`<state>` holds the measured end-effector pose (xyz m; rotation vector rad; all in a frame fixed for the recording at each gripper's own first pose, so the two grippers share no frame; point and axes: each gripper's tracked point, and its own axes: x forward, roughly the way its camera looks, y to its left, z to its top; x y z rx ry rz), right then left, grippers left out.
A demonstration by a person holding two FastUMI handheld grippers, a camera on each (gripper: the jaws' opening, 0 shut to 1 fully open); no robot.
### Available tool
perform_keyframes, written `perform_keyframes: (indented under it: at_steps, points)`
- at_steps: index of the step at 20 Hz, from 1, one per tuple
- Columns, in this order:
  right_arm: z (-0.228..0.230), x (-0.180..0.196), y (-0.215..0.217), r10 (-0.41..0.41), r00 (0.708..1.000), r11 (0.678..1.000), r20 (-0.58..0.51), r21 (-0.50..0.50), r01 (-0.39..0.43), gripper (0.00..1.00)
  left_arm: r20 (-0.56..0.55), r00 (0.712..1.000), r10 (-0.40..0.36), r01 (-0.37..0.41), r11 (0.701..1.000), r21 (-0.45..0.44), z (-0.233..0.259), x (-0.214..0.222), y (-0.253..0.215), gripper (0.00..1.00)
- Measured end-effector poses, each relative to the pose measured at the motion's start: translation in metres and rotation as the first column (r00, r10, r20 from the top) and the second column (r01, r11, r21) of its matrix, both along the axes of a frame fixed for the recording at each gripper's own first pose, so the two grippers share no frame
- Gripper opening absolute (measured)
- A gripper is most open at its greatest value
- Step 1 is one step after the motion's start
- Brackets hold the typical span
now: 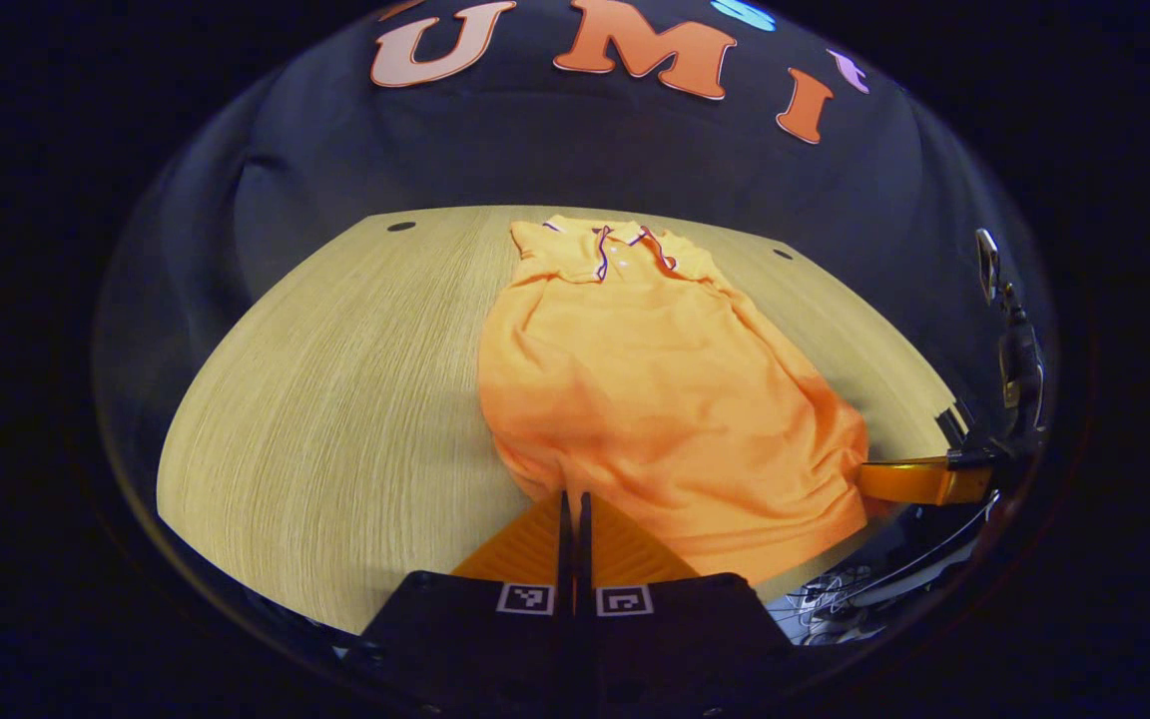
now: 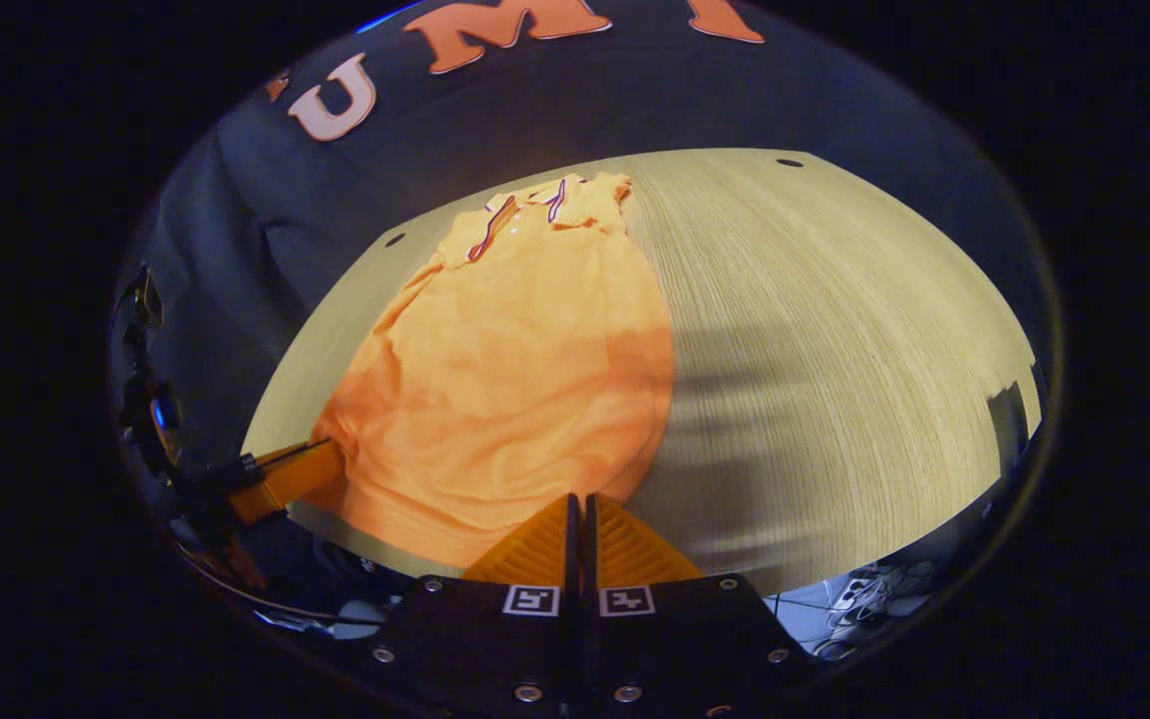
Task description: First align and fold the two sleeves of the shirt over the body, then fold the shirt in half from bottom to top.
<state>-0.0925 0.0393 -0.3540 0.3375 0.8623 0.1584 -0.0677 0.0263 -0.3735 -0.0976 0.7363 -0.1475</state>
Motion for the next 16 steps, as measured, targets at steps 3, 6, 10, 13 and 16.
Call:
perform_keyframes:
  at_steps: [3,6,10,13,16]
  points:
    - [0.015,0.013,-0.005,-0.034,0.999,0.999,0.024,0.042,0.033,0.00,0.011,1.000,-0.017,0.017,1.000,-0.011,0.012,0.008,-0.006,0.01]
    - [0.031,0.022,-0.005,-0.059,0.997,0.992,0.044,0.118,0.053,0.01,0.032,0.999,0.006,-0.005,1.000,-0.027,0.025,0.014,-0.002,0.01]
    - [0.052,0.036,0.000,-0.056,0.995,0.981,0.079,0.188,0.040,0.00,0.075,0.997,0.032,-0.029,0.999,-0.044,0.051,0.031,0.003,0.01]
    - [0.067,0.041,0.002,-0.040,0.993,0.978,0.107,0.208,0.017,0.00,0.115,0.993,0.035,-0.030,0.999,-0.045,0.071,0.041,0.002,0.01]
    - [0.081,0.050,-0.001,-0.044,0.989,0.974,0.140,0.226,0.011,0.00,0.161,0.986,0.038,-0.032,0.999,-0.040,0.093,0.051,0.002,0.01]
